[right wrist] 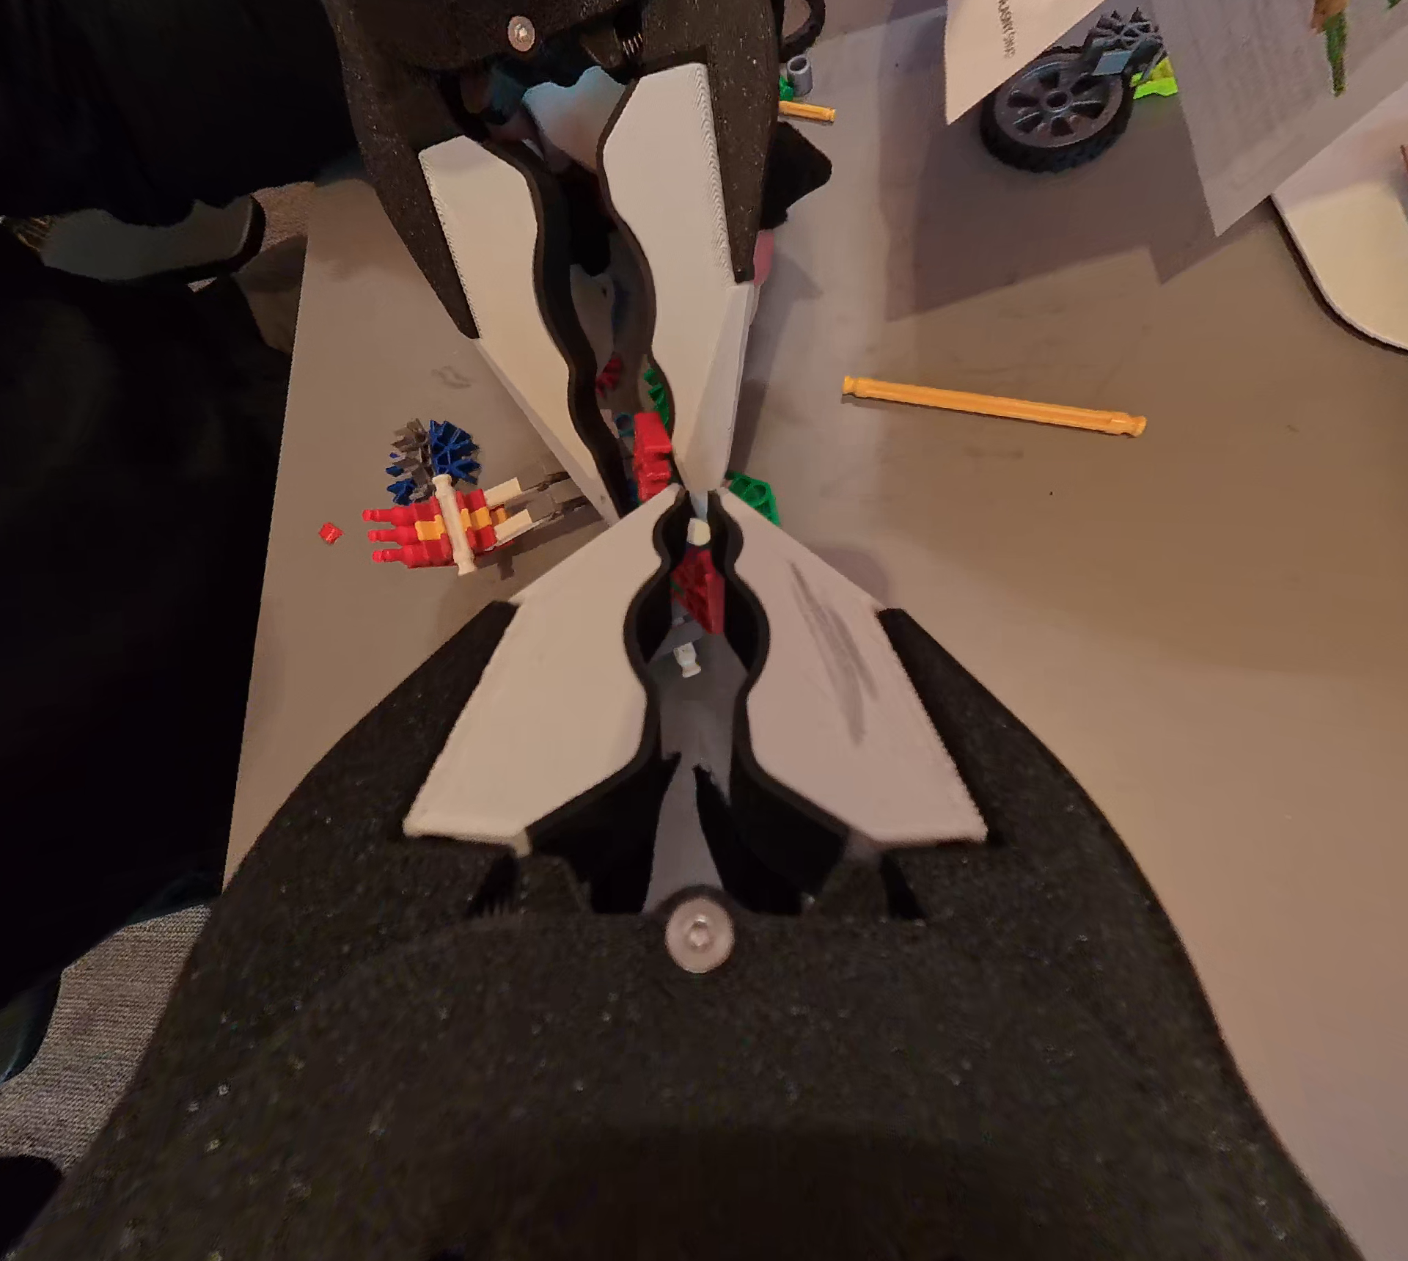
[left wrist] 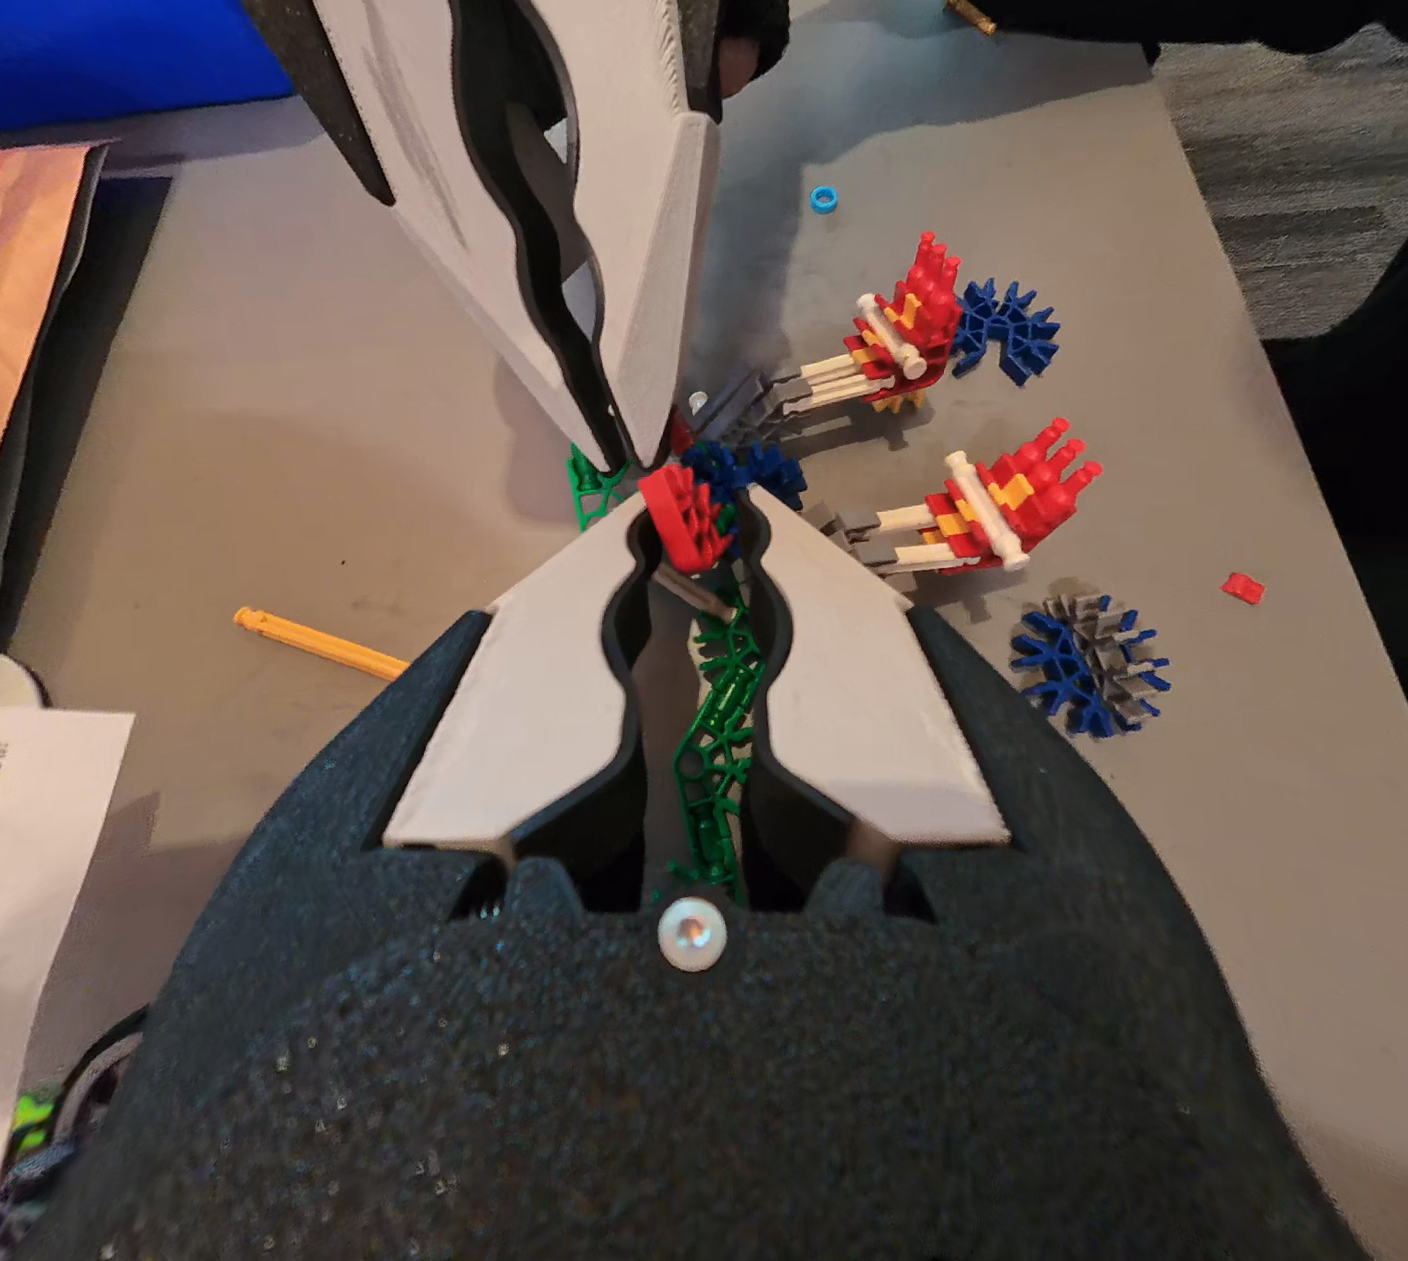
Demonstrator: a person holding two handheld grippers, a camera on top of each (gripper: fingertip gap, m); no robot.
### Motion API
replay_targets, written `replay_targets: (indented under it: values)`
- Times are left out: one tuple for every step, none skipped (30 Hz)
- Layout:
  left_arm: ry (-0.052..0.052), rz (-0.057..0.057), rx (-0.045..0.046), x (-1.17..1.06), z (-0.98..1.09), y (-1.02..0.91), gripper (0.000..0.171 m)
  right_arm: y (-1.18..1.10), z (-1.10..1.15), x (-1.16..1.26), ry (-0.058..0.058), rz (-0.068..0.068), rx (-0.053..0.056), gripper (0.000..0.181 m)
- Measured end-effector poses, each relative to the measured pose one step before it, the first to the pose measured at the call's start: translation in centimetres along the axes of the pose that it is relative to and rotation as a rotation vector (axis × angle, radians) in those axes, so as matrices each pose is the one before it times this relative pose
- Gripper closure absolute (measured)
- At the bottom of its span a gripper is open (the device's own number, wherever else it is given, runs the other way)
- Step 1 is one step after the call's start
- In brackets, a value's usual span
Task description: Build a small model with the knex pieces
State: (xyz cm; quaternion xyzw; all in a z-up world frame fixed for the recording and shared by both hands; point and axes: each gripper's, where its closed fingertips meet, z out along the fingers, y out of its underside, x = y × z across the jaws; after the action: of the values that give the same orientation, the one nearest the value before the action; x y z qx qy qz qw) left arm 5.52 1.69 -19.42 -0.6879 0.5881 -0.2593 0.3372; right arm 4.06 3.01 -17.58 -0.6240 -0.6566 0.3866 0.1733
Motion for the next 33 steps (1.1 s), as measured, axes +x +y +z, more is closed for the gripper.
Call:
replay_targets:
  values:
    - [-0.0142, 0.0029, -0.00809, -0.130, -0.057, 0.029, 0.150, 0.066, -0.014, -0.056, -0.0016, -0.0008, -0.0015, 0.177]
    - [-0.0116, 0.0001, -0.01185, -0.113, -0.078, 0.078, 0.147, 0.103, 0.025, -0.082, -0.0036, -0.0001, -0.0040, 0.177]
    - [-0.0143, -0.0011, -0.01191, -0.152, -0.085, 0.056, 0.145, 0.078, 0.052, -0.092, -0.0035, -0.0007, -0.0031, 0.177]
    - [-0.0074, 0.0031, -0.01295, 0.012, -0.075, 0.059, 0.144, 0.016, 0.053, -0.063, -0.0017, -0.0008, -0.0008, 0.177]
    - [-0.0128, 0.0070, -0.01254, -0.032, -0.087, 0.043, 0.142, 0.014, 0.065, -0.119, -0.0035, -0.0016, -0.0019, 0.177]
    - [-0.0129, 0.0051, -0.01197, -0.038, -0.070, 0.047, 0.140, 0.016, 0.044, -0.092, -0.0014, -0.0035, -0.0025, 0.177]
    - [-0.0110, 0.0029, -0.00954, -0.042, -0.067, 0.030, 0.138, 0.010, 0.036, -0.083, -0.0020, -0.0020, -0.0023, 0.178]
    - [-0.0045, 0.0012, -0.00821, 0.045, -0.064, 0.046, 0.138, 0.017, 0.026, -0.072, -0.0017, -0.0019, -0.0024, 0.178]
    - [-0.0060, -0.0014, -0.00879, -0.004, -0.050, 0.057, 0.137, 0.015, 0.023, -0.074, -0.0020, -0.0024, -0.0018, 0.178]
    - [-0.0021, 0.0029, -0.00687, 0.047, -0.058, 0.033, 0.137, 0.010, 0.022, -0.076, -0.0027, -0.0021, -0.0015, 0.178]
    - [0.0020, 0.0051, -0.00573, 0.090, -0.037, 0.031, 0.138, 0.010, 0.029, -0.084, -0.0037, -0.0014, -0.0010, 0.178]
    - [0.0094, 0.0039, -0.00458, 0.161, -0.019, 0.025, 0.141, 0.003, 0.022, -0.055, -0.0031, -0.0001, -0.0006, 0.178]
    - [0.0084, 0.0060, -0.00221, 0.118, -0.013, 0.006, 0.143, 0.007, 0.007, -0.051, -0.0026, -0.0004, -0.0009, 0.178]
    - [0.0060, 0.0076, -0.00059, 0.055, -0.024, 0.025, 0.143, 0.006, 0.007, -0.072, -0.0041, -0.0003, -0.0008, 0.178]
    - [0.0112, 0.0012, 0.00006, 0.079, -0.027, 0.025, 0.143, -0.001, 0.031, -0.099, -0.0054, -0.0009, -0.0003, 0.178]
    - [0.0118, -0.0008, 0.00152, 0.082, -0.013, 0.017, 0.143, -0.001, 0.035, -0.086, -0.0045, -0.0009, -0.0008, 0.178]
    - [0.0125, 0.0002, 0.00341, 0.114, 0.000, 0.000, 0.143, 0.008, 0.033, -0.065, -0.0039, 0.0004, -0.0010, 0.178]
    - [0.0173, 0.0013, 0.00429, 0.194, 0.001, 0.003, 0.144, 0.019, 0.028, -0.112, -0.0070, -0.0007, -0.0012, 0.178]
    - [0.0162, 0.0016, 0.00456, 0.188, 0.007, -0.008, 0.144, 0.017, 0.050, -0.152, -0.0088, -0.0021, -0.0005, 0.178]
    - [0.0154, -0.0007, 0.00481, 0.161, -0.001, 0.001, 0.145, 0.013, 0.034, -0.119, -0.0080, -0.0001, 0.0002, 0.179]
    - [0.0138, 0.0026, 0.00577, 0.158, 0.014, -0.010, 0.145, 0.006, 0.046, -0.085, -0.0070, 0.0009, 0.0001, 0.179]
    - [0.0120, 0.0040, 0.00568, 0.144, 0.017, -0.015, 0.145, -0.013, 0.046, -0.070, -0.0056, 0.0011, 0.0009, 0.181]
    - [0.0110, 0.0033, 0.00502, 0.138, 0.019, -0.041, 0.146, 0.066, 0.073, -0.041, -0.0039, 0.0008, -0.0036, 0.181]
    - [0.0064, 0.0040, 0.00364, 0.103, 0.042, -0.042, 0.146, 0.070, 0.099, -0.101, -0.0072, 0.0000, -0.0043, 0.181]
    - [0.0034, 0.0030, 0.00314, 0.067, 0.025, -0.035, 0.146, 0.069, 0.088, -0.186, -0.0094, -0.0020, -0.0046, 0.181]
    - [0.0037, 0.0026, 0.00261, 0.073, 0.014, -0.021, 0.146, 0.062, 0.081, -0.037, -0.0001, -0.0034, -0.0052, 0.181]
    - [0.0007, 0.0032, 0.00222, 0.037, 0.011, -0.015, 0.146, 0.020, 0.043, 0.014, 0.0011, 0.0007, -0.0024, 0.181]
    - [0.0022, -0.0008, 0.00202, 0.035, 0.007, -0.007, 0.147, -0.007, 0.001, -0.014, -0.0003, 0.0000, -0.0005, 0.181]
    - [0.0031, -0.0024, 0.00183, 0.019, 0.009, -0.006, 0.147, 0.016, -0.007, 0.000, 0.0004, -0.0010, -0.0006, 0.181]
    - [0.0046, -0.0031, 0.00256, 0.036, 0.022, -0.023, 0.147, 0.031, -0.024, 0.057, 0.0028, 0.0012, -0.0008, 0.181]
    - [0.0040, -0.0029, 0.00342, 0.025, 0.020, -0.015, 0.147, 0.009, -0.014, 0.035, 0.0005, 0.0012, 0.0003, 0.181]
    - [0.0041, -0.0028, 0.00396, 0.024, 0.023, -0.008, 0.147, 0.008, -0.006, -0.009, 0.0000, -0.0008, 0.0005, 0.181]
    - [0.0030, -0.0028, 0.00390, 0.011, 0.030, -0.014, 0.147, 0.014, 0.010, 0.004, 0.0002, -0.0007, -0.0010, 0.181]
